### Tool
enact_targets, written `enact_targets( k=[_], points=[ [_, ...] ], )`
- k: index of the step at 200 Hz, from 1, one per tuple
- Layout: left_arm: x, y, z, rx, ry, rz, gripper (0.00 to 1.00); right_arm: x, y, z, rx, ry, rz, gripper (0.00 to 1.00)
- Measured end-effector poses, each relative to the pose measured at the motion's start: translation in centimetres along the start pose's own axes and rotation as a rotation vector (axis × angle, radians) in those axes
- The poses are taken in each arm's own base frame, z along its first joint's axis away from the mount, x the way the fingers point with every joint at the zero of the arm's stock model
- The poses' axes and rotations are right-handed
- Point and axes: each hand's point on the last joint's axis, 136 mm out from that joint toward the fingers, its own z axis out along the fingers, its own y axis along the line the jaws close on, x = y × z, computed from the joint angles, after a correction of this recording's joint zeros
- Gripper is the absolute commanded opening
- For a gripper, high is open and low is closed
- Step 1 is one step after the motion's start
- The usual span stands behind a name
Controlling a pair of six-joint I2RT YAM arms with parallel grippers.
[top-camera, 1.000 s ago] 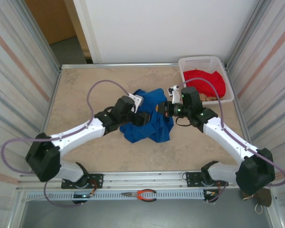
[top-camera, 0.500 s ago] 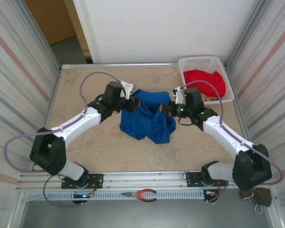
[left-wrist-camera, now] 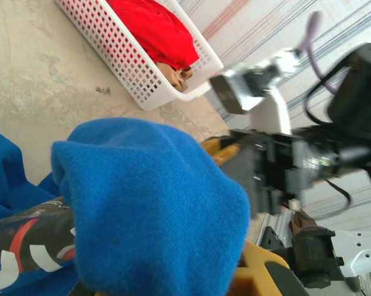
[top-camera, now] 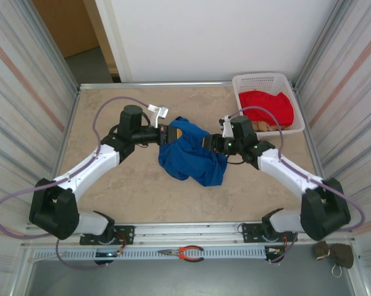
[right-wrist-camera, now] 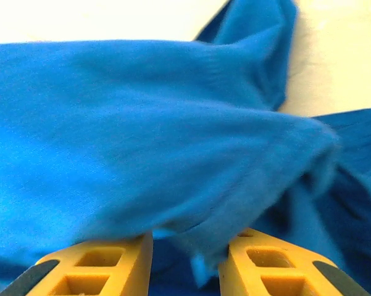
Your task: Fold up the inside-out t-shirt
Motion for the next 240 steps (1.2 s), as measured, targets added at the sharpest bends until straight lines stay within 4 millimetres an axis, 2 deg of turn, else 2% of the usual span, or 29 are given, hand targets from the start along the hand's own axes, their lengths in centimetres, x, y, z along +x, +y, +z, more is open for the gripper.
enact_targets(
  k=[27,45,62,91,125,148,176,213,240],
  points=[
    [-0.2,-0.4,0.0,0.019,-0.006,-0.002,0.00,0.6,4.2,-3.3,-0.055,-0.060,-0.084,0.38],
    [-0.2,-0.4,-0.1,0.023,-0.006,-0.006,0.00,1.0,5.6,-3.9,-0.079,-0.072,-0.106,0.39],
    [-0.3,-0.3,-0.1,0.025,-0.006,-0.007,0.00,1.9,6.0,-3.1,-0.078,-0.047,-0.111,0.40],
    [-0.3,-0.4,-0.1,0.027,-0.006,-0.011,0.00,3.3,5.7,-0.6,-0.054,0.018,-0.097,0.46],
    [-0.3,-0.4,-0.1,0.027,-0.005,-0.025,0.00,2.9,5.4,1.5,-0.034,0.036,-0.089,0.45],
    [-0.3,-0.4,-0.1,0.029,-0.006,-0.030,0.00,1.8,6.0,2.2,-0.050,0.017,-0.090,0.37],
    [-0.1,-0.2,-0.1,0.029,-0.007,-0.032,0.00,0.7,6.2,2.4,-0.073,-0.007,-0.076,0.00],
    [-0.1,-0.1,-0.1,0.023,-0.012,-0.033,0.00,-0.4,6.4,1.6,-0.101,-0.028,-0.054,0.00],
    [-0.4,0.4,-0.3,0.012,-0.025,-0.041,0.00,-1.4,7.9,-1.2,-0.141,-0.080,-0.072,0.00]
  ],
)
